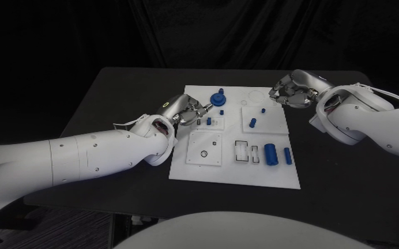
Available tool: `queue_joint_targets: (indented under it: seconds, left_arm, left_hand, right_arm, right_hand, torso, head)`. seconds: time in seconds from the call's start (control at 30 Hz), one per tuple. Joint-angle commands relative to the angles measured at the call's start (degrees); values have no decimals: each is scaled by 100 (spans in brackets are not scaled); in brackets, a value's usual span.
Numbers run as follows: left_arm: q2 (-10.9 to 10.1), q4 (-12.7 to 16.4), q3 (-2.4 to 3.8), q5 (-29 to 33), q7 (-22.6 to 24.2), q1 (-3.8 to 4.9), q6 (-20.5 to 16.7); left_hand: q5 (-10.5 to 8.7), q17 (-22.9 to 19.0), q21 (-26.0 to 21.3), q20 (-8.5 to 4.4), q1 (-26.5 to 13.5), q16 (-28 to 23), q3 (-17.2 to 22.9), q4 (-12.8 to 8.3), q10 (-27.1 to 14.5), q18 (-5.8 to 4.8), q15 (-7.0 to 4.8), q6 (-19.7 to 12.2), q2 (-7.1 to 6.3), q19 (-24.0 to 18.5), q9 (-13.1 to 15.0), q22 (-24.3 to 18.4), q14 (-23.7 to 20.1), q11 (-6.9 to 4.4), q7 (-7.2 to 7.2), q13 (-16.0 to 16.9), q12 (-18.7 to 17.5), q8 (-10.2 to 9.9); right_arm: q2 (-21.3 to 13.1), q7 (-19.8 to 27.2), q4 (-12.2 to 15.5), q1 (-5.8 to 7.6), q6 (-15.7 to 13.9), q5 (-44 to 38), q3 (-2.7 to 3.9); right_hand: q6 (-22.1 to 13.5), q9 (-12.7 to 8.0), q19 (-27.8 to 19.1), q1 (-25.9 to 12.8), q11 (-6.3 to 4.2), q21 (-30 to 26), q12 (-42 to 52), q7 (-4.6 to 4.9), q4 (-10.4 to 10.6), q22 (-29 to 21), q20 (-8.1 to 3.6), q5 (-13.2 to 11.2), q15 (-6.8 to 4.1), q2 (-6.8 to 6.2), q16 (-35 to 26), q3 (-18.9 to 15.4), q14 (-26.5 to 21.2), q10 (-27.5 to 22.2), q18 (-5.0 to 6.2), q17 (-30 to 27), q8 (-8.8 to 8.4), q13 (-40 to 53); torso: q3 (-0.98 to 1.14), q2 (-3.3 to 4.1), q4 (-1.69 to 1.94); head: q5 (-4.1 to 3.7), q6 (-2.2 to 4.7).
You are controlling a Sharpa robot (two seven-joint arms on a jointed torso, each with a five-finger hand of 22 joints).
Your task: Assemble the parts on the task board
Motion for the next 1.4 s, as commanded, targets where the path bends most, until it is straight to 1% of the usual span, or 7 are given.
queue_joint_targets:
  seconds: [0.03,0.5,0.6,0.63,0.73,0.93,1.4]
  left_arm:
    - [-92,68,27,137,199,182,-39]
    - [-140,-450,42,1003,-388,949,1645]
    - [-114,-681,20,1239,-104,1124,2070]
    - [-114,-729,14,1272,91,1165,2098]
    - [-111,-810,-11,1063,625,1237,1956]
    - [-106,-955,-82,2,1651,1294,1273]
    - [66,-1269,-120,-234,-390,1310,2540]
  left_hand:
    - [99,1509,17,-30,275,37,9,-17,595,-36,-38,-74,-41,612,135,1510,595,-54,-23,1506,-24,12]
    - [640,1509,17,33,1451,37,563,-25,595,-36,43,-687,-292,612,107,1510,595,51,112,1506,-24,-301]
    - [106,1509,17,85,1329,37,603,-9,595,-36,100,-780,-246,612,88,1510,595,119,189,1506,-24,-376]
    - [-1235,1509,17,130,737,37,404,-4,595,-36,164,-774,-64,612,0,1510,595,190,243,1506,-24,-466]
    - [-1867,1509,17,172,491,37,225,4,595,-36,190,-706,-97,612,-60,1510,595,203,269,1506,-24,-500]
    - [-835,1509,17,201,1489,37,619,-139,595,-36,206,-591,-200,612,-544,1510,595,209,260,1506,-24,-819]
    - [-1058,1509,17,164,669,37,136,2,595,-36,148,119,-247,612,-844,1510,595,122,154,1506,-24,-810]
  right_arm:
    - [-11,189,37,-12,-371,-10,5]
    - [27,259,50,-10,-475,-10,5]
    - [69,243,39,-9,-467,-10,5]
    - [75,241,40,-9,-467,-10,5]
    - [74,235,43,-8,-463,-8,5]
    - [81,243,26,-9,-442,62,5]
    - [60,260,19,-10,-406,96,5]
  right_hand:
    - [60,10,27,1,-21,68,16,-2,4,1130,7,83,-35,35,15,24,597,607,62,1510,32,1505]
    - [73,12,51,-7,-31,103,16,-10,2,1143,-2,204,-44,26,15,38,597,607,53,1510,41,1505]
    - [74,13,58,-6,-33,112,16,-12,0,1146,-3,223,-45,25,15,42,597,607,50,1510,42,1505]
    - [74,13,58,-6,-33,112,16,-12,0,1146,-3,223,-45,25,15,42,597,607,50,1510,42,1505]
    - [76,13,59,-3,-34,115,16,-13,-1,1147,-4,232,-46,28,15,47,597,607,49,1510,43,1505]
    - [77,13,55,7,-36,107,16,-15,-8,1145,-6,249,-48,34,15,57,597,607,51,1510,45,1505]
    - [77,13,55,13,-37,107,16,-16,-12,1145,-7,257,-50,37,15,64,597,607,51,1510,44,1505]
  torso:
    - [-6,8,2]
    - [6,36,-9]
    - [17,47,-18]
    - [18,52,-18]
    - [19,69,-17]
    - [28,65,-43]
    - [42,131,-74]
  head:
    - [-1,0]
    - [-11,0]
    - [-33,0]
    - [-42,0]
    - [-71,0]
    - [-19,0]
    - [72,0]
